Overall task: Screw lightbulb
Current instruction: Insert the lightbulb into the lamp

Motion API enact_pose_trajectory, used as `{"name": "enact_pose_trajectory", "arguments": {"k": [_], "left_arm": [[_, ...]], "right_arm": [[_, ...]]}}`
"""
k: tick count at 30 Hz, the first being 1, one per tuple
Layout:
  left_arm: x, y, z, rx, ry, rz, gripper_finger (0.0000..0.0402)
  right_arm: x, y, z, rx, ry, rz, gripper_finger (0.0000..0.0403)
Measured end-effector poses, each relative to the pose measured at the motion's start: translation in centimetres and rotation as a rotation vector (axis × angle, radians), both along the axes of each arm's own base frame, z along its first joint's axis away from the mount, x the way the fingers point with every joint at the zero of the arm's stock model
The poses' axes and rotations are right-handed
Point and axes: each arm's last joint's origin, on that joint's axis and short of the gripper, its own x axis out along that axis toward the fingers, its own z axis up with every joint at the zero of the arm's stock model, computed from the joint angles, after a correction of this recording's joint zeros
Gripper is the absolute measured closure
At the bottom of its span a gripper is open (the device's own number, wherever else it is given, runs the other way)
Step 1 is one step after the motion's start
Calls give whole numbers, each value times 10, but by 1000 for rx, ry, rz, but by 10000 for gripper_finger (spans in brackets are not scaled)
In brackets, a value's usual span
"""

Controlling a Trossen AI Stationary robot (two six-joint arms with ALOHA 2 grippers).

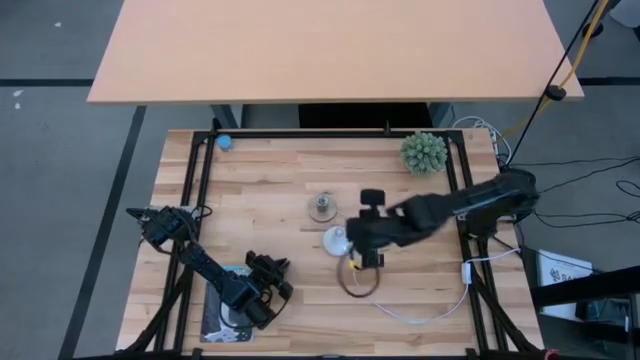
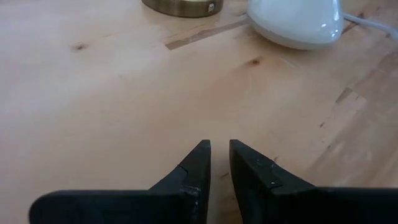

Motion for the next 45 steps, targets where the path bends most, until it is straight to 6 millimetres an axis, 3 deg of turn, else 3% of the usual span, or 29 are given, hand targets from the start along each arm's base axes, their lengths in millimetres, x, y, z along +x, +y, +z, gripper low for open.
{"name": "enact_pose_trajectory", "arguments": {"k": [9,12,15,22,34,45], "left_arm": [[0,0,0,-17,-18,12,337],[1,0,0,-19,-20,15,337],[1,0,0,-28,-29,22,337],[1,0,0,-34,-33,24,337],[1,-1,0,-45,-33,23,337],[2,-1,0,-47,-31,22,337]], "right_arm": [[-66,-10,-127,306,-575,-104,298],[-84,-16,-157,400,-659,-127,298],[-96,-22,-174,463,-710,-182,298],[-92,-21,-183,422,-729,-133,273],[-37,-20,-188,243,-693,-69,164],[5,-36,-190,216,-701,-123,169]]}}
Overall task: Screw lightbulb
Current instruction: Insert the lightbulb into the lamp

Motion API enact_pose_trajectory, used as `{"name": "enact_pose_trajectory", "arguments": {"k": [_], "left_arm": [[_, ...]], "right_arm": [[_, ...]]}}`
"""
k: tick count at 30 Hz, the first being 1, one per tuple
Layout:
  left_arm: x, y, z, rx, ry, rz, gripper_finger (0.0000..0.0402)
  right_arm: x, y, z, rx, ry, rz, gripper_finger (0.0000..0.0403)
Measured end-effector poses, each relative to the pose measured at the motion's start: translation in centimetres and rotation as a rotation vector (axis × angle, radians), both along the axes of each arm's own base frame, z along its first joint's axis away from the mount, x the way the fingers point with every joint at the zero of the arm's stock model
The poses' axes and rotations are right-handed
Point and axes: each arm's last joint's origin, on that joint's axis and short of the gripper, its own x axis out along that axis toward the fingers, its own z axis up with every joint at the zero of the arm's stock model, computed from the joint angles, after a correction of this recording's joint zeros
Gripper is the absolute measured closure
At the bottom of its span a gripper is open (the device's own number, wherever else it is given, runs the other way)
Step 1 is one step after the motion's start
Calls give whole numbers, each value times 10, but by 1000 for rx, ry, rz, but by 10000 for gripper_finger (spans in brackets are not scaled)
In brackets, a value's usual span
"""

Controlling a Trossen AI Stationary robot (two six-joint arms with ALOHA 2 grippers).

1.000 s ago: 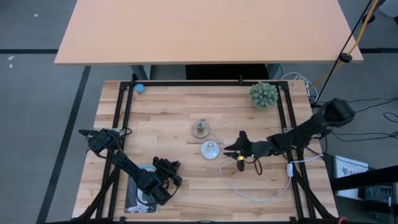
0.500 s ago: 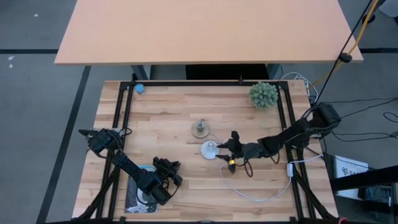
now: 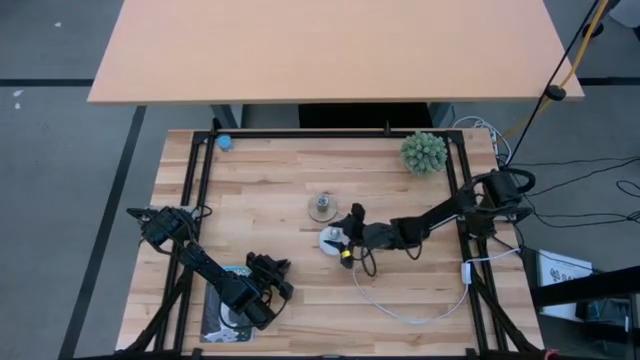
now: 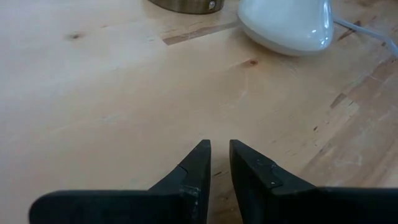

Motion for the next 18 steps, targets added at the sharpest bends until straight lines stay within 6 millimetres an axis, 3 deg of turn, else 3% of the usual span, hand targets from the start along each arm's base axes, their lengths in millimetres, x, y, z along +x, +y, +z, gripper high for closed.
{"name": "enact_pose_trajectory", "arguments": {"k": [6,9,14,18], "left_arm": [[0,0,0,-2,10,-2,337],[0,0,0,-4,13,-3,337],[-1,0,0,0,19,-4,337],[-1,1,0,1,21,-2,337]], "right_arm": [[5,-4,3,-13,164,76,265],[5,-4,18,-73,291,115,265],[14,0,65,-184,563,213,265],[15,-2,78,-313,822,237,265]]}}
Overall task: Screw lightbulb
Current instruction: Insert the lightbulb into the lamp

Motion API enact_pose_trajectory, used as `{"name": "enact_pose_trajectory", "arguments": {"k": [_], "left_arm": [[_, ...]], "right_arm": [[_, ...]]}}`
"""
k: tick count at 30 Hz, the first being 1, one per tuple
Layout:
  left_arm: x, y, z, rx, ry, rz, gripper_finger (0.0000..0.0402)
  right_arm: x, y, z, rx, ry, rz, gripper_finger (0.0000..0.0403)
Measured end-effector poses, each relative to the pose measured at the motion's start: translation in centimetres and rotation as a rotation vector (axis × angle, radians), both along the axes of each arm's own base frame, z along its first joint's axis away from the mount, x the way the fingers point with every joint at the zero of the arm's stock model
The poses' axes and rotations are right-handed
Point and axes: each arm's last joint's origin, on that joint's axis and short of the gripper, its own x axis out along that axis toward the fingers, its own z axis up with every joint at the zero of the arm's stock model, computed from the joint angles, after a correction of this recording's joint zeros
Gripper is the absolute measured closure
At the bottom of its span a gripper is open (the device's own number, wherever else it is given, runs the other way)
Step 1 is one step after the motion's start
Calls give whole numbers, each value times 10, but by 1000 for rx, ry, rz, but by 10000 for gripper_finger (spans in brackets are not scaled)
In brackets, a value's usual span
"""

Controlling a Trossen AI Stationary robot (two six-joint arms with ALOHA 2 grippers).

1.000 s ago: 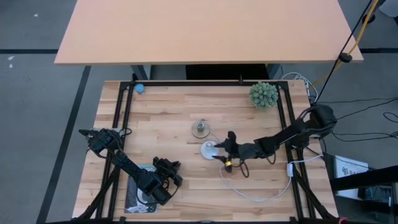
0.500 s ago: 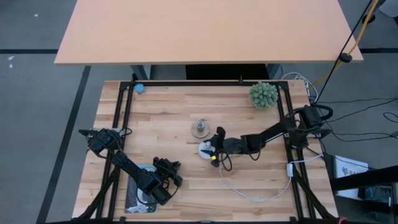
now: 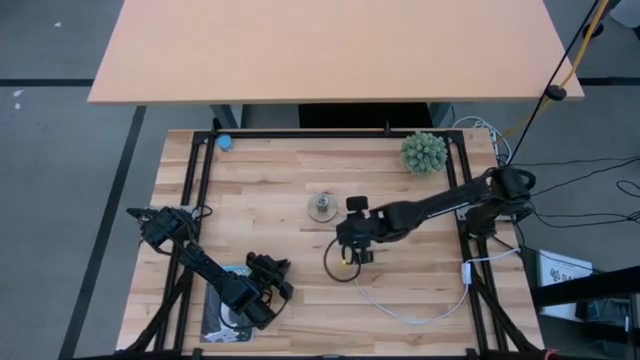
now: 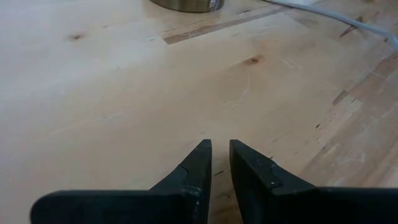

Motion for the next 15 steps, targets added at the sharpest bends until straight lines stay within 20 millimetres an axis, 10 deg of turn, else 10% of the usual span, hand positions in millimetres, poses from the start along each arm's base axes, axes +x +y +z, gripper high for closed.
{"name": "enact_pose_trajectory", "arguments": {"k": [15], "left_arm": [[0,-1,0,-8,-8,-2,337]], "right_arm": [[6,-6,-65,-195,447,84,265]]}}
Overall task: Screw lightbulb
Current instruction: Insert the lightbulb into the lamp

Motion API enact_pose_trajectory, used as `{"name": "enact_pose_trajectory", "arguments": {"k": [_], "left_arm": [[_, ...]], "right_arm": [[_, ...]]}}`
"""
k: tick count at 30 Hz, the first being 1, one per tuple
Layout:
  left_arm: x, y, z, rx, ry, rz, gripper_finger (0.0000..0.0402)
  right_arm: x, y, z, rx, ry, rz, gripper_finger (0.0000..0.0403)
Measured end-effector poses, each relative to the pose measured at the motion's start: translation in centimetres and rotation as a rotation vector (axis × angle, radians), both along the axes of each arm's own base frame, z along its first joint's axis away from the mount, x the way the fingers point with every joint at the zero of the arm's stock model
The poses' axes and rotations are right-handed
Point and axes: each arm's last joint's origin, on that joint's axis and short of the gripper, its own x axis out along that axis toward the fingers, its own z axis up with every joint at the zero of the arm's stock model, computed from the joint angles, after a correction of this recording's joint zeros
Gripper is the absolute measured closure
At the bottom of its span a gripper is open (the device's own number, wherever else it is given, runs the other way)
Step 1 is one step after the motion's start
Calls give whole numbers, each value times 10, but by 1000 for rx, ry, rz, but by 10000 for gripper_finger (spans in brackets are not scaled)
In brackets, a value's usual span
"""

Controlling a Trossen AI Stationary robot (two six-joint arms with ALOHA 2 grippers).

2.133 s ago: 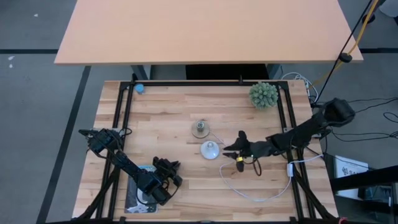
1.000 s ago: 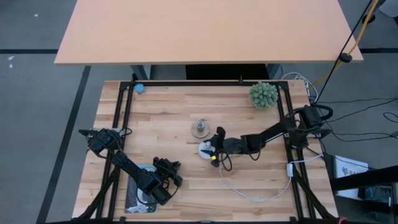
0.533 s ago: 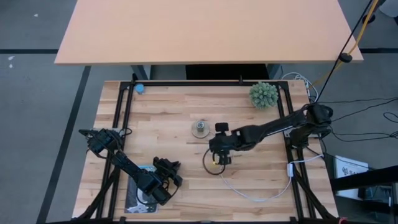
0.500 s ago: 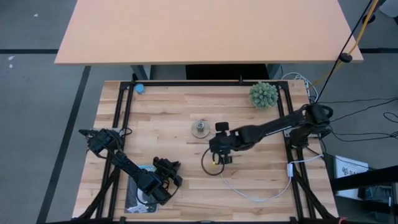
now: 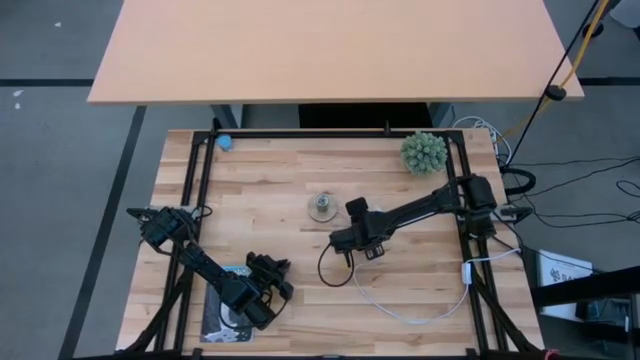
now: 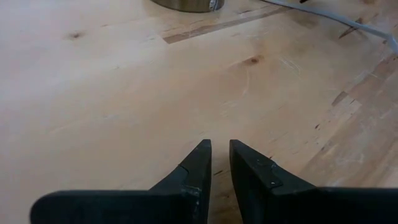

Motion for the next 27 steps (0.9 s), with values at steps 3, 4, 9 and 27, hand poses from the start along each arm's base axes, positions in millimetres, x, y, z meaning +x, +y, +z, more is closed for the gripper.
{"name": "enact_pose_trajectory", "arguments": {"k": [3,4,9,27], "left_arm": [[0,0,0,0,0,0,337],[0,0,0,0,0,0,337],[0,0,0,-2,-1,0,337],[0,-1,0,-7,-1,-2,337]], "right_arm": [[1,1,2,9,-30,-14,227],[1,1,4,14,-47,-28,200],[-3,0,26,24,-132,-102,103],[-98,16,78,262,-522,-591,278]]}}
